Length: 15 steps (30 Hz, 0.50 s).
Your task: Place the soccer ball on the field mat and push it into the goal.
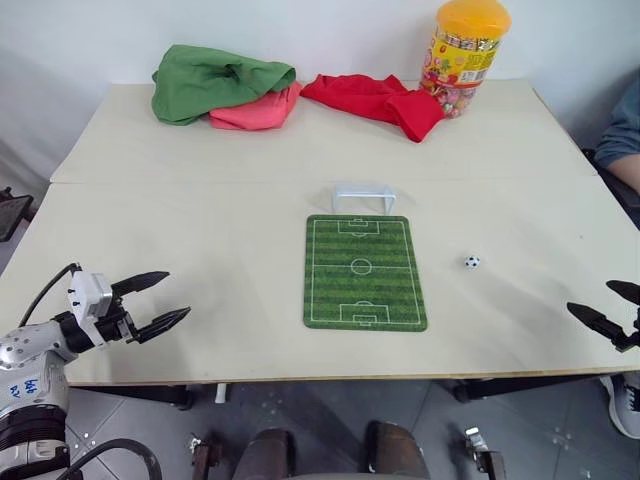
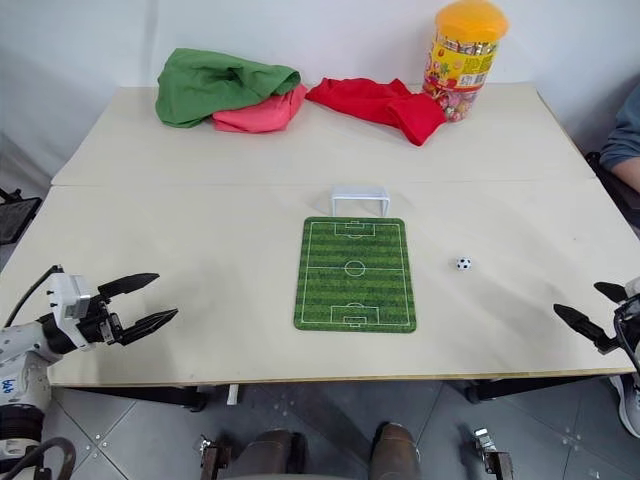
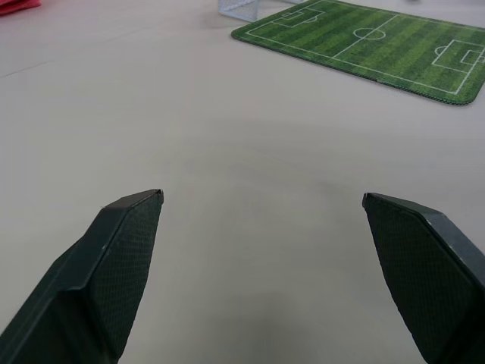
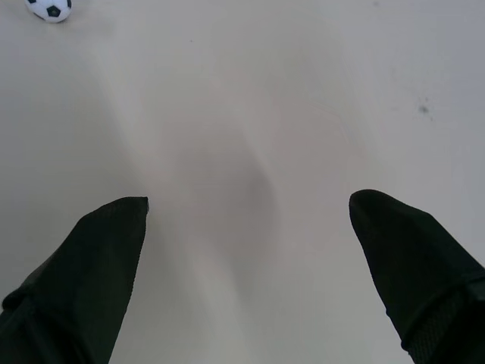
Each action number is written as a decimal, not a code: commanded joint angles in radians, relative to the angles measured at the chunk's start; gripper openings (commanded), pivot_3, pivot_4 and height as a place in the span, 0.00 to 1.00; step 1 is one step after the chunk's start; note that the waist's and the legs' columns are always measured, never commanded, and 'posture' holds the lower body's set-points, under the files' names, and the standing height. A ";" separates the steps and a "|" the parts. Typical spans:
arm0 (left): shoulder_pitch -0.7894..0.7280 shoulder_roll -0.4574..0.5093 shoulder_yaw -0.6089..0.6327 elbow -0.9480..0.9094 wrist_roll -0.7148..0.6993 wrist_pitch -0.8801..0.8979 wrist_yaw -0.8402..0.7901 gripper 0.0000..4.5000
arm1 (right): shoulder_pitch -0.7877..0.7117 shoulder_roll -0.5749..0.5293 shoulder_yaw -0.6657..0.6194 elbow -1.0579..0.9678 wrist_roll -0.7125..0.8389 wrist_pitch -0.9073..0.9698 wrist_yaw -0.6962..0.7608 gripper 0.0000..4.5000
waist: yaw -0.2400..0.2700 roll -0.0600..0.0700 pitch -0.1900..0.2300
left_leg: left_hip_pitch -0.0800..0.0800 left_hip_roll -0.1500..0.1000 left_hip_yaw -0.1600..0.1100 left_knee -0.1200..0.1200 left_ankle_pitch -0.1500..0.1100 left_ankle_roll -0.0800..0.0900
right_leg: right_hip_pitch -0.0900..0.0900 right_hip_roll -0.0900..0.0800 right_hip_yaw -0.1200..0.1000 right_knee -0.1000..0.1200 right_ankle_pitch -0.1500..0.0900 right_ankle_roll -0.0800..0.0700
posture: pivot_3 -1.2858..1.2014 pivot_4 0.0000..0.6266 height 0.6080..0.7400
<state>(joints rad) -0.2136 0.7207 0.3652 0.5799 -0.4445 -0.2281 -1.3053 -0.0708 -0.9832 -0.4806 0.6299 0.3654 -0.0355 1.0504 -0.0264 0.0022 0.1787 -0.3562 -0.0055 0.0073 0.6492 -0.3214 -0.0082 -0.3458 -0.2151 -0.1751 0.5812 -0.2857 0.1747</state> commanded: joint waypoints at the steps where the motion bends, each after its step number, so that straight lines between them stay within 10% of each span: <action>1: -0.013 0.004 0.007 0.011 -0.011 -0.027 -0.020 1.00 | 0.005 -0.018 -0.043 -0.021 0.020 0.000 0.003 0.99 | 0.000 0.000 0.000 | 0.000 0.000 0.000 0.000 0.000 0.000 | 0.000 0.000 0.000 0.000 0.000 0.000 | 0.52 0.24 1.00; 15: -0.034 0.002 0.006 -0.047 -0.015 0.072 0.043 1.00 | 0.014 -0.027 -0.041 -0.098 0.034 0.051 0.000 0.99 | 0.001 0.000 0.000 | 0.000 0.000 0.001 0.000 0.000 0.000 | -0.001 0.000 0.001 0.000 0.000 0.000 | 0.52 0.24 1.00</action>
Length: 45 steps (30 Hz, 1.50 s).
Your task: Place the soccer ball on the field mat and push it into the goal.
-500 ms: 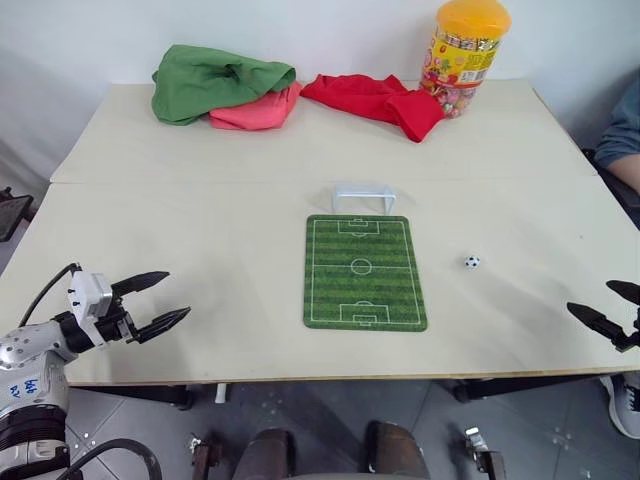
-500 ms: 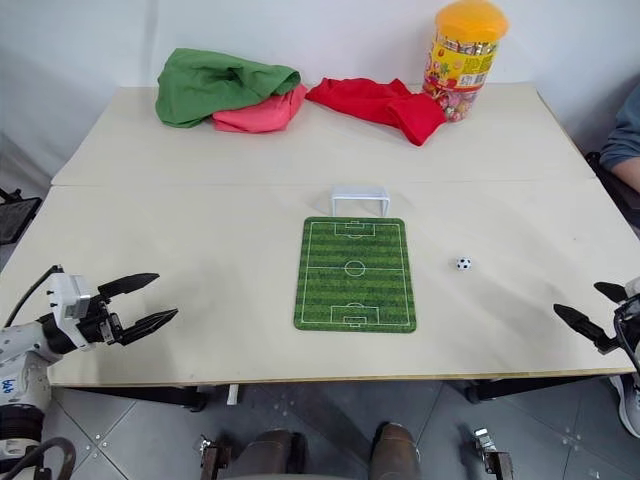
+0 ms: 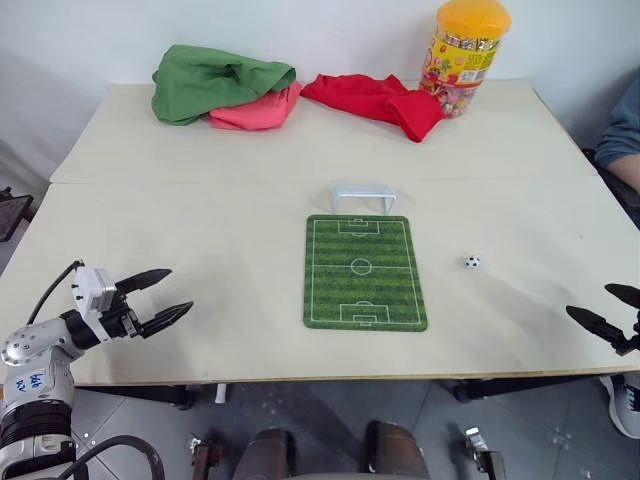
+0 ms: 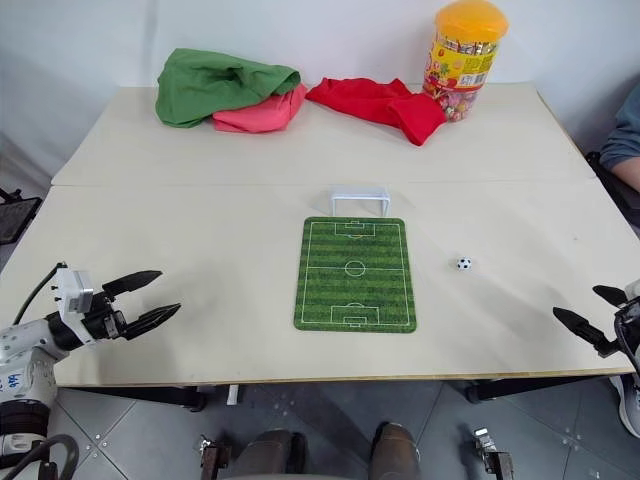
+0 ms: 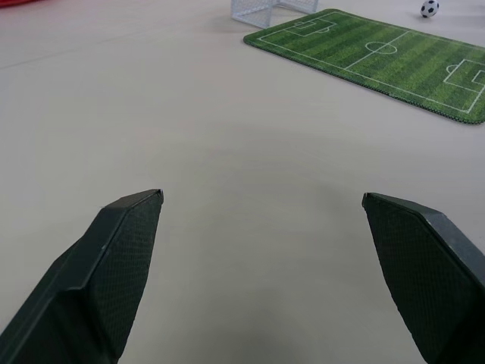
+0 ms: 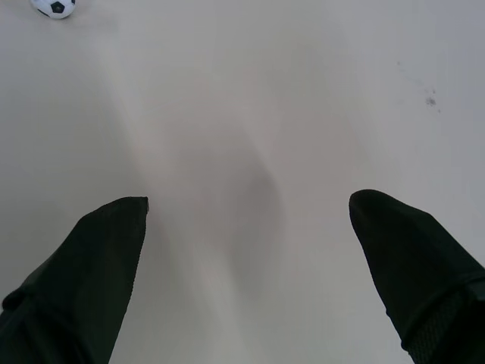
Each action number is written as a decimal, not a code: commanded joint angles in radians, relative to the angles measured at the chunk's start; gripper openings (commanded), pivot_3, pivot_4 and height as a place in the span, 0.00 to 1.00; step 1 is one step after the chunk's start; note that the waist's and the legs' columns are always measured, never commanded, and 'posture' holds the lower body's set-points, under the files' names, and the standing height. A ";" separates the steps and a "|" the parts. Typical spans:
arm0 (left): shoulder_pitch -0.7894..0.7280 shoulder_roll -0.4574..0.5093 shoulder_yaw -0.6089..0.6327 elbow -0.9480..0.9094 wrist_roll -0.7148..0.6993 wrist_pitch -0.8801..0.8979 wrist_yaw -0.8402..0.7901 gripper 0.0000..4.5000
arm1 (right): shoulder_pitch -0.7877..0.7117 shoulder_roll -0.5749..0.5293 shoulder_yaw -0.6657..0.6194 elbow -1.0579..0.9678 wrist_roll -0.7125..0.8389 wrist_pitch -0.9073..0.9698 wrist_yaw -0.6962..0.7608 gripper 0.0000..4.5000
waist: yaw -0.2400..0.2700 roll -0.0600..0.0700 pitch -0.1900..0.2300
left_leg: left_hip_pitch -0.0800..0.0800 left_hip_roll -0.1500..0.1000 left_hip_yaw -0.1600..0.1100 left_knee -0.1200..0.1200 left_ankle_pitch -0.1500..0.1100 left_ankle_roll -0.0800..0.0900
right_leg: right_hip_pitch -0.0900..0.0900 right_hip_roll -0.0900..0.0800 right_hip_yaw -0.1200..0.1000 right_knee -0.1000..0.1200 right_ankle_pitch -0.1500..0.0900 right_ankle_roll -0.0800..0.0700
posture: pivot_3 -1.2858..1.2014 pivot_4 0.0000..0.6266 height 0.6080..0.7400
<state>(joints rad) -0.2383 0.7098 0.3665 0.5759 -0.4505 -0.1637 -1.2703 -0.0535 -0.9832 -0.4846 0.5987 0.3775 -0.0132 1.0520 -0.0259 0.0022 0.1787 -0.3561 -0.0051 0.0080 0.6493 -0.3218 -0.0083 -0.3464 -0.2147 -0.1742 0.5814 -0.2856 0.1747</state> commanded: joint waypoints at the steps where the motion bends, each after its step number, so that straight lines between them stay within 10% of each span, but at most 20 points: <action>1: -0.010 0.010 0.001 -0.049 -0.010 -0.009 -0.005 1.00 | -0.007 -0.034 -0.033 -0.098 0.029 0.057 0.004 0.99 | 0.000 0.000 0.000 | 0.000 0.000 0.000 0.000 0.000 0.000 | 0.000 0.000 0.000 0.000 0.000 0.000 | 0.52 0.24 1.00; 11: -0.053 -0.058 -0.073 -0.141 -0.044 -0.016 -0.111 1.00 | -0.199 -0.035 0.144 -0.261 -0.002 0.237 0.042 0.99 | -0.002 0.001 0.001 | 0.000 0.000 0.002 0.002 0.000 0.000 | -0.001 0.001 0.003 0.002 0.000 0.000 | 0.52 0.24 1.00; 32: -0.061 -0.121 -0.154 -0.330 -0.064 0.015 -0.127 1.00 | -0.642 0.198 0.417 0.305 -0.214 -0.018 0.140 0.99 | -0.003 0.000 0.001 | -0.013 0.001 0.002 0.007 0.000 0.000 | -0.013 0.002 0.003 0.004 0.000 0.000 | 0.52 0.24 1.00; 45: -0.089 -0.129 -0.164 -0.285 -0.046 -0.006 -0.115 1.00 | -0.649 0.194 0.413 0.296 -0.226 -0.038 0.131 0.19 | -0.002 0.000 0.001 | -0.013 0.001 0.002 0.010 0.000 0.000 | -0.012 0.002 0.003 0.005 0.000 -0.001 | 0.52 0.24 1.00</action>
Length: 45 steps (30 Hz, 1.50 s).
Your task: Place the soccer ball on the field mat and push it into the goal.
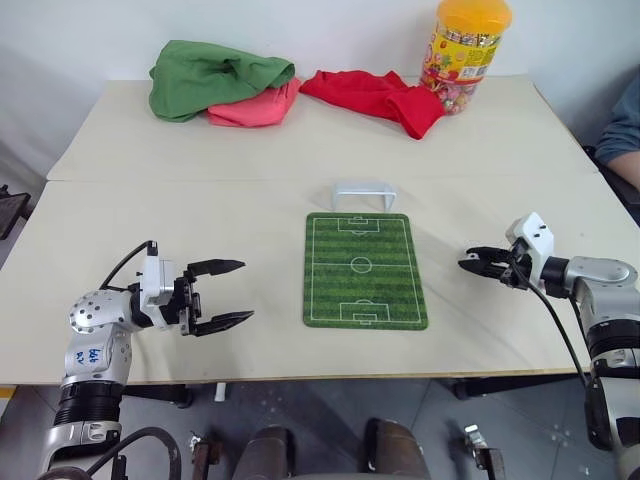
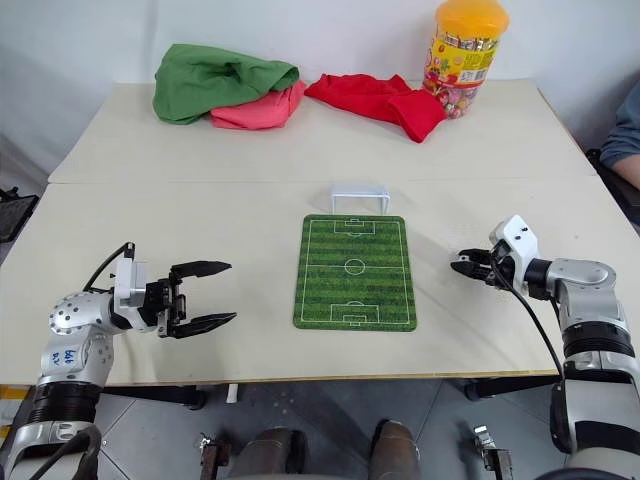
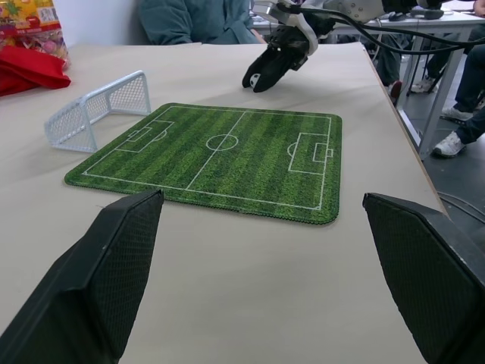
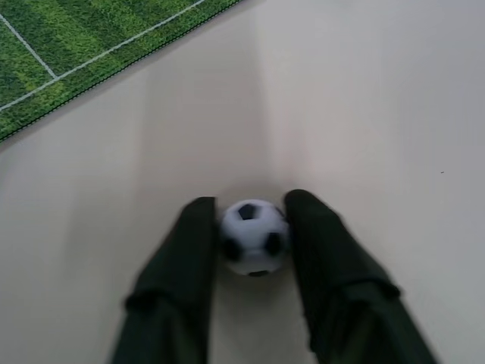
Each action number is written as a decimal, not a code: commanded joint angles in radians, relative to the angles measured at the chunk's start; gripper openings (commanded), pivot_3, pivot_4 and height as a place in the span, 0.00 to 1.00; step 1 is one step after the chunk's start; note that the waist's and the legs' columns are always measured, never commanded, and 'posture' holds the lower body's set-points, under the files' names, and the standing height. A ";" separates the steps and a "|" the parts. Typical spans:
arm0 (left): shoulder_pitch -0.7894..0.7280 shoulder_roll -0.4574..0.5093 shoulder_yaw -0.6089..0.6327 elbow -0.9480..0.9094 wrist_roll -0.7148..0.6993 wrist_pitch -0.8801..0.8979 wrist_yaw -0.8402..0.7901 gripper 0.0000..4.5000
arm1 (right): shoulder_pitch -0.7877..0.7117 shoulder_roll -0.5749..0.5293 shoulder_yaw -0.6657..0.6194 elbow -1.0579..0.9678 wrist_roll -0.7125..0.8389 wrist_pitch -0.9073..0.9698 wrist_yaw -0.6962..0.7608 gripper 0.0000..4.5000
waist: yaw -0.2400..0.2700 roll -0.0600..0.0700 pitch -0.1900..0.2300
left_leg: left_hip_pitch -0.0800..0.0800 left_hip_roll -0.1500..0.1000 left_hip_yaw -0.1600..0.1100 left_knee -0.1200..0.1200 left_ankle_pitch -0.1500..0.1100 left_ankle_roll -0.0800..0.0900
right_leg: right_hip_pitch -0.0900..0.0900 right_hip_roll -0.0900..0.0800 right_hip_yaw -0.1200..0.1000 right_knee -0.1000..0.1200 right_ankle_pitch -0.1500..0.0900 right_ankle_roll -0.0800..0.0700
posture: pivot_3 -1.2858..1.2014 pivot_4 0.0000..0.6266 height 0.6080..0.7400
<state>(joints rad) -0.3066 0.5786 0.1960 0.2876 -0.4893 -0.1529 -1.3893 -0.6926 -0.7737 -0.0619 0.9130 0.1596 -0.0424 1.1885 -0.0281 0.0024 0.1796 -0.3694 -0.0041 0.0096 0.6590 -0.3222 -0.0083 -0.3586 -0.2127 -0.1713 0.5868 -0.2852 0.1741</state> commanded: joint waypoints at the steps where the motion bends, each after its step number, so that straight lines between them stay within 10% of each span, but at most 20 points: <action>1: -0.024 0.000 0.004 0.006 -0.006 -0.019 0.005 1.00 | -0.013 -0.015 -0.010 -0.024 -0.008 -0.010 -0.006 0.19 | 0.000 0.000 0.000 | 0.000 0.000 0.000 0.000 0.000 0.000 | 0.000 0.000 0.000 0.000 0.000 0.000 | 0.52 0.24 1.00; 19: -0.053 -0.028 -0.069 0.071 0.012 -0.080 -0.089 1.00 | 0.050 -0.055 0.249 -1.134 0.095 0.668 0.073 0.19 | 0.002 0.001 0.001 | -0.002 0.001 0.000 0.003 -0.001 0.000 | -0.002 0.001 0.002 0.002 0.000 0.000 | 0.52 0.24 1.00; 45: 0.035 -0.065 -0.087 -0.043 -0.002 -0.069 -0.049 1.00 | 0.068 0.072 0.472 -1.049 -0.013 0.545 0.043 0.19 | 0.002 0.000 0.001 | -0.002 0.001 0.001 0.005 -0.002 0.000 | -0.002 0.001 0.004 0.003 0.001 0.000 | 0.52 0.24 1.00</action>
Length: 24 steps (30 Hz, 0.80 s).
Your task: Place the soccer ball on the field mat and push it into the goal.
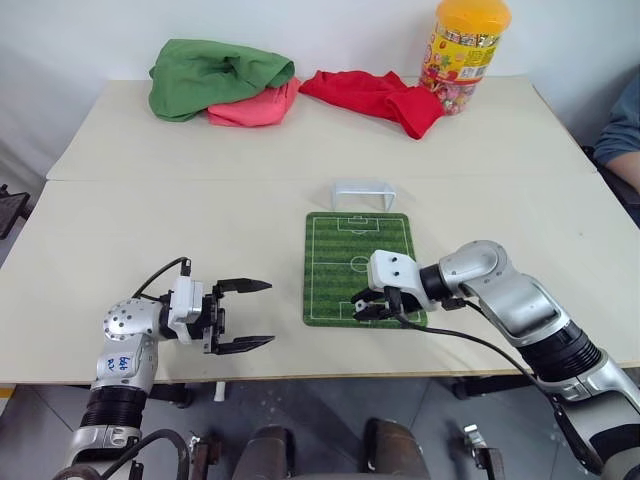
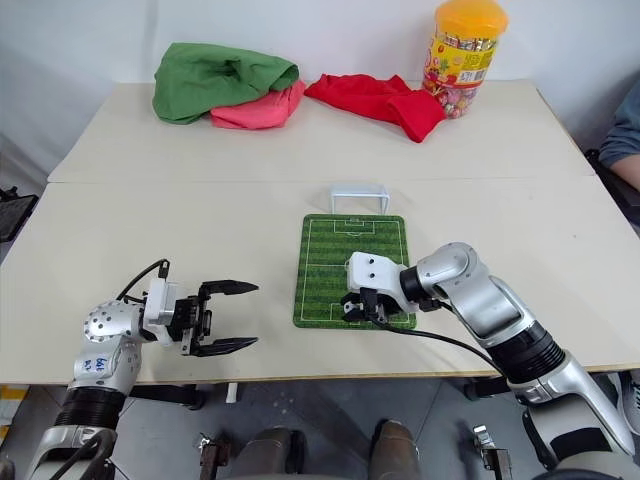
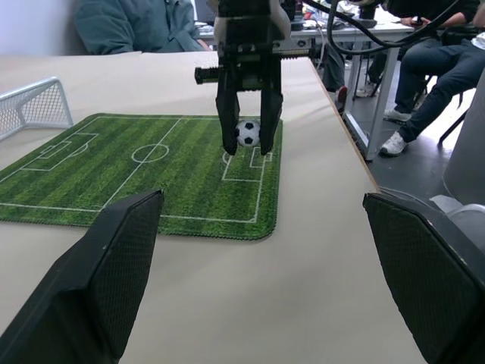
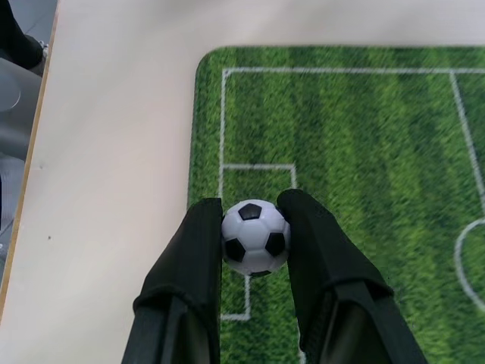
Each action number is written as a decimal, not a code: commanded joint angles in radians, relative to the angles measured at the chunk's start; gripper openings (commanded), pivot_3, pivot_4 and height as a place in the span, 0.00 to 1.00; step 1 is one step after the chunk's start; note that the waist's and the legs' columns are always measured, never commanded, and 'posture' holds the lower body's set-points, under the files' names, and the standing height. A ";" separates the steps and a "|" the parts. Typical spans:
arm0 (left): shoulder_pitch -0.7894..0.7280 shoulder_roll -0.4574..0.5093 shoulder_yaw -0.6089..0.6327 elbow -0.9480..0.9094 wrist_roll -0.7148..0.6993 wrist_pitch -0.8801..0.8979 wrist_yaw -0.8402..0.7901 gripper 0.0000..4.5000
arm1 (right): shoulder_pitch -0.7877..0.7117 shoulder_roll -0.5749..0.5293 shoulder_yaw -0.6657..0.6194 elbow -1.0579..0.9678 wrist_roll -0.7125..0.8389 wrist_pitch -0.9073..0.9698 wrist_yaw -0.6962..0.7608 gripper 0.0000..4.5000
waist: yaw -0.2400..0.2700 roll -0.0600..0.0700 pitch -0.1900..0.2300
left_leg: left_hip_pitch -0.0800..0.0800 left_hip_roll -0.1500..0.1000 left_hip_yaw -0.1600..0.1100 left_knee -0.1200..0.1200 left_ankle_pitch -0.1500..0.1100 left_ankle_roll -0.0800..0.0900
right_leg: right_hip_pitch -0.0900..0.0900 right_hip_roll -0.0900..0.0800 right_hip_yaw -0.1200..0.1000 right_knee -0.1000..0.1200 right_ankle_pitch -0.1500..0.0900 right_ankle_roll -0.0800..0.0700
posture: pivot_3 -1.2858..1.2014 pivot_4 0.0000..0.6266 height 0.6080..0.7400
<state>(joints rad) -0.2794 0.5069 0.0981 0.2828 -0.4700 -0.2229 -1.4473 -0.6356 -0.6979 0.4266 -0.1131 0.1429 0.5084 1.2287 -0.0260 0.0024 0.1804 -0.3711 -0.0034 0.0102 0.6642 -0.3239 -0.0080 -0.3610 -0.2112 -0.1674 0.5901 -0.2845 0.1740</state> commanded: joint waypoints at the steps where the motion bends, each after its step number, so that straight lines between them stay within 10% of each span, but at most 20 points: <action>1: 0.010 0.007 0.011 -0.040 -0.022 0.001 0.010 1.00 | 0.018 -0.002 -0.017 -0.021 0.003 -0.008 0.000 0.19 | 0.000 0.000 0.000 | 0.000 0.000 0.000 0.000 0.000 0.000 | 0.000 0.000 0.000 0.000 0.000 0.000 | 0.52 0.24 1.00; 15: 0.014 0.009 0.014 -0.044 -0.021 -0.001 0.027 1.00 | 0.019 0.008 -0.025 0.055 -0.014 -0.046 -0.014 0.19 | 0.000 0.000 0.000 | 0.001 0.000 0.000 0.000 0.000 0.000 | 0.001 0.000 0.000 0.000 0.000 0.000 | 0.52 0.24 1.00; 22: 0.014 0.008 0.014 -0.048 -0.024 0.002 0.036 1.00 | 0.014 0.020 -0.031 0.054 -0.004 -0.056 -0.013 0.69 | 0.000 0.000 0.000 | 0.001 0.000 0.000 0.000 0.000 0.000 | 0.001 0.000 0.000 0.000 0.000 0.000 | 0.52 0.24 1.00; 24: 0.013 0.007 0.014 -0.048 -0.024 0.002 0.039 1.00 | 0.014 0.020 -0.037 0.042 0.003 -0.047 -0.012 0.69 | 0.000 0.000 0.000 | 0.001 0.000 0.000 0.000 0.000 0.000 | 0.001 0.000 0.001 0.000 0.000 0.000 | 0.52 0.24 1.00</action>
<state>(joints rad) -0.2705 0.5093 0.0989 0.2688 -0.4722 -0.2197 -1.4109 -0.6096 -0.6763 0.4236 -0.0634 0.1452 0.4588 1.2243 -0.0262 0.0023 0.1804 -0.3700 -0.0032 0.0103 0.6646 -0.3239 -0.0081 -0.3604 -0.2111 -0.1668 0.5904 -0.2844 0.1737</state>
